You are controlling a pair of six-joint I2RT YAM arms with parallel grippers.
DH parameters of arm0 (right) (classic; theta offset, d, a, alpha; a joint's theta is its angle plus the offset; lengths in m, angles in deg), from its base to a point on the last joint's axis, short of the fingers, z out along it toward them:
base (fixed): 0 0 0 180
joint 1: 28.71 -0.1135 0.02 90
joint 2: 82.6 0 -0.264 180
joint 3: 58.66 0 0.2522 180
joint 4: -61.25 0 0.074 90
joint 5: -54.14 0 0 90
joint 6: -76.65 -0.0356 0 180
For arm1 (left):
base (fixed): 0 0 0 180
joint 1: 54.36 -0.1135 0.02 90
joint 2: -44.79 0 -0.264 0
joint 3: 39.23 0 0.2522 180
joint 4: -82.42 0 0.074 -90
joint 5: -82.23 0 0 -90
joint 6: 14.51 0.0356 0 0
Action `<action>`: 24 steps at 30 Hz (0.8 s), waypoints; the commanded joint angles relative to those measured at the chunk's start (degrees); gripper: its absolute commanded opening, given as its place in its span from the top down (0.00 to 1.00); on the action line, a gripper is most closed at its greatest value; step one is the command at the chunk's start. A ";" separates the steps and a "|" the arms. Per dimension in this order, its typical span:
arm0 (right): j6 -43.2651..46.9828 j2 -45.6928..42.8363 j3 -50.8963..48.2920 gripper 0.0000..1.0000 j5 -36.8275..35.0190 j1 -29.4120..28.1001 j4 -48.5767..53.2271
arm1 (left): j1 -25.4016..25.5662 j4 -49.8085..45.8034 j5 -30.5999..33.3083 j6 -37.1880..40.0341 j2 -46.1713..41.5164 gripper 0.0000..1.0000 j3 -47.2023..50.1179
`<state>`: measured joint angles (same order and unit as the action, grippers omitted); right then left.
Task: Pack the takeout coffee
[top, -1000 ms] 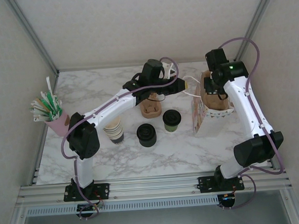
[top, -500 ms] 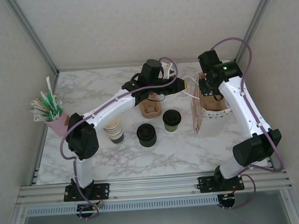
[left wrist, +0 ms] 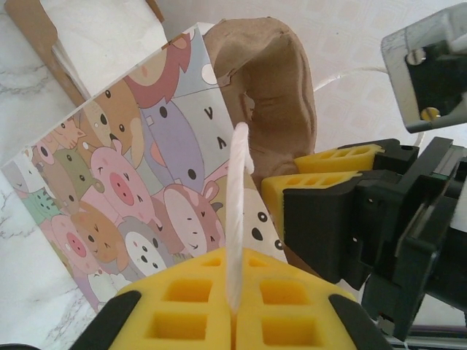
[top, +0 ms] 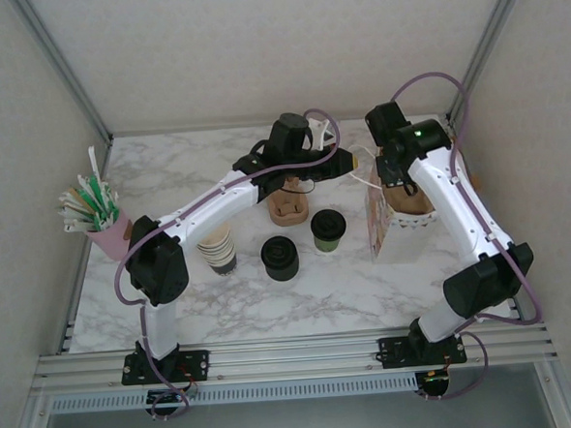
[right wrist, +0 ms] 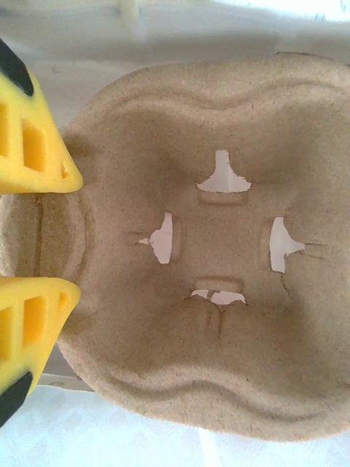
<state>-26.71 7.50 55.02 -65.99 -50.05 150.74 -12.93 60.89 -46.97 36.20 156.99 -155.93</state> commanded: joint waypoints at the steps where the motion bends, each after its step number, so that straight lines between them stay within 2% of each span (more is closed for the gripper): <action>1: -1.77 0.95 -0.13 0.81 -4.41 -1.01 3.40 | -0.04 2.32 -0.26 -0.79 -1.20 0.97 0.67; 8: -1.04 -0.28 -0.85 0.80 -0.70 -2.32 2.27 | -0.21 2.41 -0.52 -0.96 -0.76 0.97 0.72; 19: -3.41 3.05 0.14 0.80 -8.36 -1.86 4.85 | -0.21 2.03 0.18 -1.05 -1.46 0.97 1.22; 22: -3.25 2.65 0.68 0.80 -8.05 -1.53 5.05 | -0.24 2.32 0.52 -1.04 -1.88 0.97 2.02; 24: -2.65 1.35 0.63 0.80 -5.06 -1.40 3.86 | -0.21 2.68 0.57 -1.14 -2.20 0.97 2.48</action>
<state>-28.83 9.82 54.85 -72.09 -51.96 152.81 -12.93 61.48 -46.95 35.37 156.99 -154.31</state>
